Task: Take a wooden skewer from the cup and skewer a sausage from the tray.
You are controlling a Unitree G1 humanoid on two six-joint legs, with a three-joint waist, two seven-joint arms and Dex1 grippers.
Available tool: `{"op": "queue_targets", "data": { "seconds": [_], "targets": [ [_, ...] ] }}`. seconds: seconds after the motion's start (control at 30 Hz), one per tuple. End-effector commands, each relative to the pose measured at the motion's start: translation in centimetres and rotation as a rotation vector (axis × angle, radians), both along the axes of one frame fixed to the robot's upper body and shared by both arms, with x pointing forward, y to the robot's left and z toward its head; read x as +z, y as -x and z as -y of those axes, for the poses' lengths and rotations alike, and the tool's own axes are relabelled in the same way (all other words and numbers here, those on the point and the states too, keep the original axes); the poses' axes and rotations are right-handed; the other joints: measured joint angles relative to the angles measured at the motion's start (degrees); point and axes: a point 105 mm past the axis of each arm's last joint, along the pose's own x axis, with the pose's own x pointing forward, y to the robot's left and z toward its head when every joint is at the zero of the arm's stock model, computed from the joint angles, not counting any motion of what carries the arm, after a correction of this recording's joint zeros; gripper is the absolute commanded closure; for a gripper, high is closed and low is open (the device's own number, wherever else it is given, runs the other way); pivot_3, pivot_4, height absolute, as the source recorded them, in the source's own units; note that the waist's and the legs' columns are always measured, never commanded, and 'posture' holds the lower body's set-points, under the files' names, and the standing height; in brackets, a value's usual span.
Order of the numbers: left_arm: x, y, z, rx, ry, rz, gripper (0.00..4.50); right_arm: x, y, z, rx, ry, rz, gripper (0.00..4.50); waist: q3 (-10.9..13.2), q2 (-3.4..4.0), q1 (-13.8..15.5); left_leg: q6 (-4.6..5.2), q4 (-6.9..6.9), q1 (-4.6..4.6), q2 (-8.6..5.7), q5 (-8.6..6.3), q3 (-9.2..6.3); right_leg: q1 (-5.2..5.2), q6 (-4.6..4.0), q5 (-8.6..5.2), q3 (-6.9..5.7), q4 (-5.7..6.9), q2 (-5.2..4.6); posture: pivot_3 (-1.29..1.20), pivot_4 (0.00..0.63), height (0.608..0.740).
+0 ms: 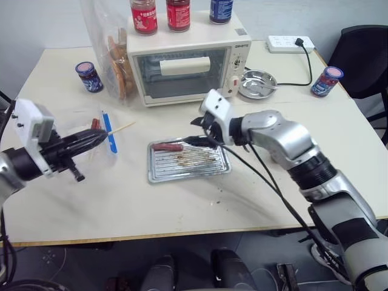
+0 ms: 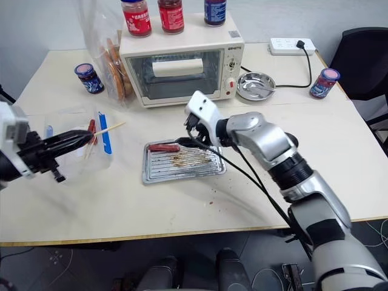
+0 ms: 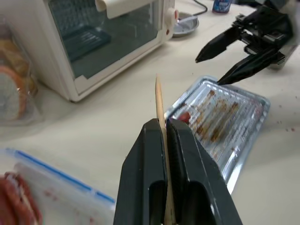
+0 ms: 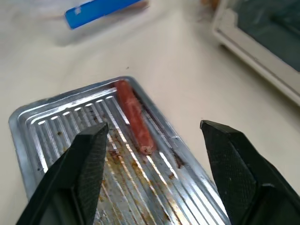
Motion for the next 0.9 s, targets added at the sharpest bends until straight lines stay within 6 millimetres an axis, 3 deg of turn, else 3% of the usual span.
{"op": "queue_targets", "data": {
  "seconds": [0.03, 0.3, 0.4, 0.47, 0.9],
  "targets": [
    [1.0, 1.2, 0.4, -0.003, -0.018, 0.047, 4.50, 0.2, -0.1, -1.5, 0.071, 0.035, 0.072, 1.42, 0.0, 0.00, 0.0, 0.00, 0.00, 0.01, 0.00, 0.00, 0.00, 0.00, 0.00, 0.00, -0.01, 0.02, 0.00, 0.00, 0.150, 0.740],
    [0.7, 1.6, 0.6, 0.024, -0.013, 0.053, 4.50, -1.8, -1.6, -3.4, 0.063, 0.055, 0.049, 1.42, 0.0, 0.00, -0.2, -0.04, 0.00, 0.00, 0.00, 0.02, 0.00, -0.04, -0.04, 0.02, -0.03, 0.06, 0.02, 0.00, 0.150, 0.740],
    [0.8, 1.4, 0.4, 0.037, -0.010, 0.063, 4.50, -2.4, -1.8, -4.0, 0.060, 0.050, 0.031, 1.88, 0.0, 0.00, -0.4, -0.06, -0.01, 0.00, 0.00, 0.03, 0.00, -0.04, -0.05, 0.02, -0.04, 0.07, 0.02, 0.00, 0.150, 0.740],
    [0.9, 1.3, 0.4, 0.039, -0.010, 0.065, 4.50, -2.6, -1.8, -4.4, 0.063, 0.048, 0.021, 2.45, 0.0, 0.00, -0.5, -0.07, -0.01, 0.00, 0.01, 0.03, 0.01, -0.08, -0.05, 0.02, -0.06, 0.13, 0.03, 0.00, 0.150, 0.740],
    [0.9, 1.0, 0.6, 0.033, -0.008, 0.068, 4.50, -3.8, -2.8, -4.7, 0.013, 0.034, -0.013, 2.45, 0.0, 0.00, -0.7, -0.10, -0.01, 0.01, 0.01, 0.04, 0.01, -0.08, -0.07, 0.03, -0.08, 0.17, 0.03, 0.00, 0.150, 0.740]
  ]
}}
